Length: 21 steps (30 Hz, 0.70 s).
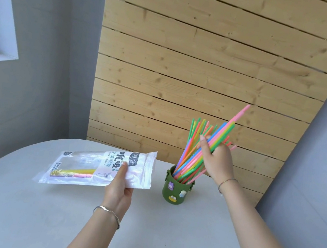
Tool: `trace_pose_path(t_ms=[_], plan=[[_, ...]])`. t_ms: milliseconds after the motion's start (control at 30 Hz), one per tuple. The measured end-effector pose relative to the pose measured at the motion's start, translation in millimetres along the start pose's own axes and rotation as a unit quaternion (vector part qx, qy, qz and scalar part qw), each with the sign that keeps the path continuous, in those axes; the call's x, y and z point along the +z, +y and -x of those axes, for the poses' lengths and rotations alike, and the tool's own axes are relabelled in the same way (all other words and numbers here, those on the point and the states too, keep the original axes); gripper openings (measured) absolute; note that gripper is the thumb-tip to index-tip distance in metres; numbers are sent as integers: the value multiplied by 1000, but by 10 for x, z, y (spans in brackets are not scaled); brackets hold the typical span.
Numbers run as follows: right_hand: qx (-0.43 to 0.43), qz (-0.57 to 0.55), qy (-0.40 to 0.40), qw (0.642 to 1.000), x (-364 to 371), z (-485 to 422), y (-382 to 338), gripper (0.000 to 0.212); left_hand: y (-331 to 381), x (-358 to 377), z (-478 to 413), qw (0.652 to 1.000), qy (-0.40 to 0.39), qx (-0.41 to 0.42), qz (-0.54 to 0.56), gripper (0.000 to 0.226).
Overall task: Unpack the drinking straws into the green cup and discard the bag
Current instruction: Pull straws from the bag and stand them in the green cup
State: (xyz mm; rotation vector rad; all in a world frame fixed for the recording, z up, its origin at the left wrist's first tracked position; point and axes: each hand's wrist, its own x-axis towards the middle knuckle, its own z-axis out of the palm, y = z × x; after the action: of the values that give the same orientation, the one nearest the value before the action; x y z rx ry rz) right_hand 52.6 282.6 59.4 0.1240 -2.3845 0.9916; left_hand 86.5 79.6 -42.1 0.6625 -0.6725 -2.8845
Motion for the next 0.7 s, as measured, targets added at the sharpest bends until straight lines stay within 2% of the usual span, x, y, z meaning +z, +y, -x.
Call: trace_pose_path(t_ms=[100,233,333,467,700], plan=[[30,22,-46,998,143,8,154,51,9,6,2,1000,-6,5,3,30],[52,35,-99,993,257,20,273,50,15,23,14,1000,-12,0,-3,26],[53,-13,-74,996,240,-5,200,40,24,28,14,1000,-9,-1,-6,26],[84,-53,-4,995,209,-95,127,45,25,23,12,1000,-10,1,-2,27],[77,-6,-57,995,325,-93,225,53,25,31,27,1000,-9,-3,-1,23]])
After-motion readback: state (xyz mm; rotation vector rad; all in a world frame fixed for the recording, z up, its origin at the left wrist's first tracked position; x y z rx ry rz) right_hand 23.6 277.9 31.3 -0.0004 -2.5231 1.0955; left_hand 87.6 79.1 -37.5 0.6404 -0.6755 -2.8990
